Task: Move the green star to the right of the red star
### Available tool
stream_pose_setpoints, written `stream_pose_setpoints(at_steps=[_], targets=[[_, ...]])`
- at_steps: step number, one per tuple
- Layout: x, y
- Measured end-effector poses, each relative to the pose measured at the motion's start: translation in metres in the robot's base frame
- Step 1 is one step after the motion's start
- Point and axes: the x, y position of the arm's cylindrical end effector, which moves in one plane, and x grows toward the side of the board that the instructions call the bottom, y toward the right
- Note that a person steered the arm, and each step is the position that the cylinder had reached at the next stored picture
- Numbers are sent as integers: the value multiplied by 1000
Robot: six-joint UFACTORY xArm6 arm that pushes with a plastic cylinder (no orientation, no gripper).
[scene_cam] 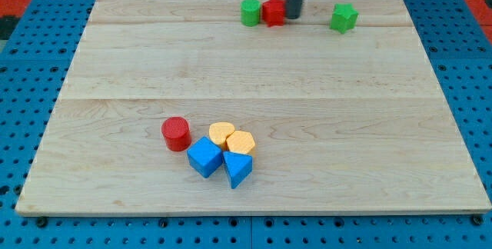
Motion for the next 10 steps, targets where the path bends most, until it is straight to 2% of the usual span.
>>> stream_pose_setpoints(at_steps=[1, 3, 4, 5, 6, 7, 9, 10], targets=[[3, -20], [-54, 161], [3, 195], [39, 155], [29, 46], [22, -1], [25, -3], [52, 41]])
